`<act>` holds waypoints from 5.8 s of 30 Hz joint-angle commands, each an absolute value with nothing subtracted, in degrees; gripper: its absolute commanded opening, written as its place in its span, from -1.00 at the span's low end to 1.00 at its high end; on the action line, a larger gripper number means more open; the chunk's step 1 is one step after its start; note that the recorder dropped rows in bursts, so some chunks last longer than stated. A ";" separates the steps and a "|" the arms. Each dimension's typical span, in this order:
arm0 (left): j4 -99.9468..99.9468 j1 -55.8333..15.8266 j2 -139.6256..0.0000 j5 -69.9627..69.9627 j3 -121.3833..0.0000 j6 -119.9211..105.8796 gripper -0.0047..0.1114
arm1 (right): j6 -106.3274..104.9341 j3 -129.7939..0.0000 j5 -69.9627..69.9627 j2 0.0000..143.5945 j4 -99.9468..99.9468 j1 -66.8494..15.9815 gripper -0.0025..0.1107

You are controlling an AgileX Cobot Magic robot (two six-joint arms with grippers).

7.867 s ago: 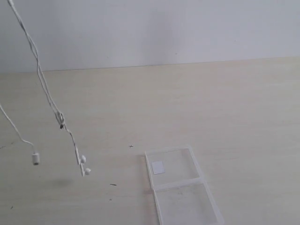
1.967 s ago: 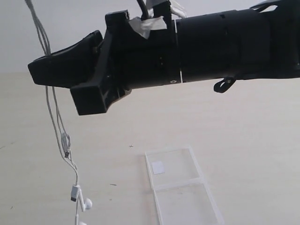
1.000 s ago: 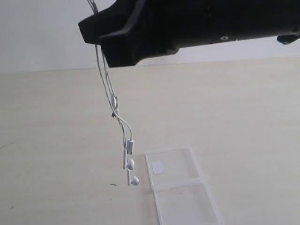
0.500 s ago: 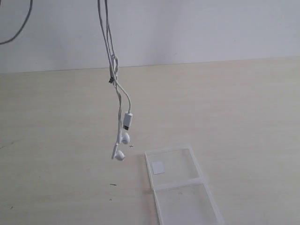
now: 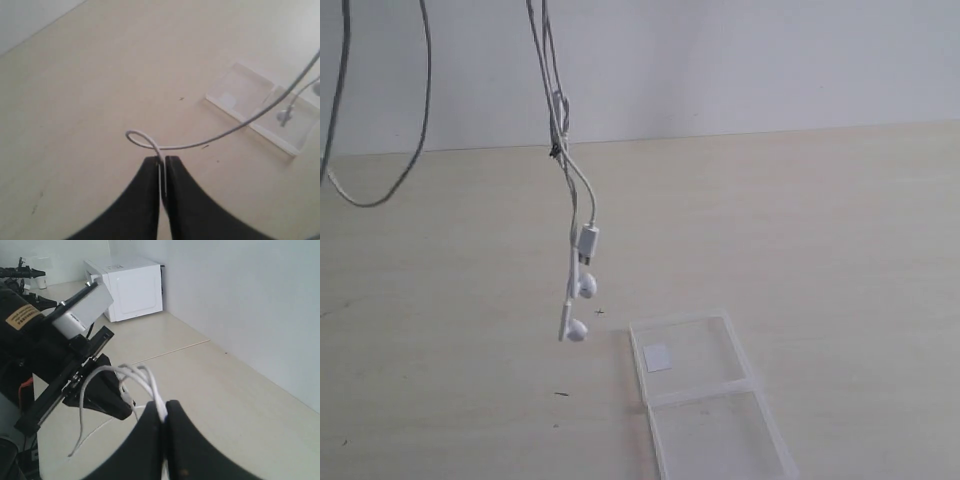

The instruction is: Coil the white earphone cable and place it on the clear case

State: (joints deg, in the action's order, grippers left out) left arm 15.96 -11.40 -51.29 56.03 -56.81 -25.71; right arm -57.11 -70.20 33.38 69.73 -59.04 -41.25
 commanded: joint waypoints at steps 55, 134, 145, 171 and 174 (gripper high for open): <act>52.68 -11.28 -51.09 42.35 -53.96 -50.71 0.19 | -28.20 -91.46 61.64 83.57 -23.46 -41.32 -0.96; 78.08 -11.40 -57.87 36.78 -40.54 -79.61 0.01 | -16.84 -93.47 35.43 91.40 -58.14 -42.60 -0.96; 58.44 -11.40 -53.54 40.14 -40.54 -63.53 0.01 | -16.28 -93.47 35.10 91.40 -52.40 -42.60 -0.96; 46.21 -11.40 -48.44 24.90 -40.54 -53.34 0.45 | -16.42 -93.47 34.89 91.40 -54.07 -42.60 -0.96; 50.55 -11.40 -49.54 24.90 -40.54 -58.97 0.45 | -16.42 -93.47 34.77 91.40 -54.20 -42.60 -0.96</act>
State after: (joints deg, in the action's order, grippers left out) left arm 46.59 -11.40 -48.53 25.98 -40.61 -54.61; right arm -16.05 -93.28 35.60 91.40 -53.46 -42.48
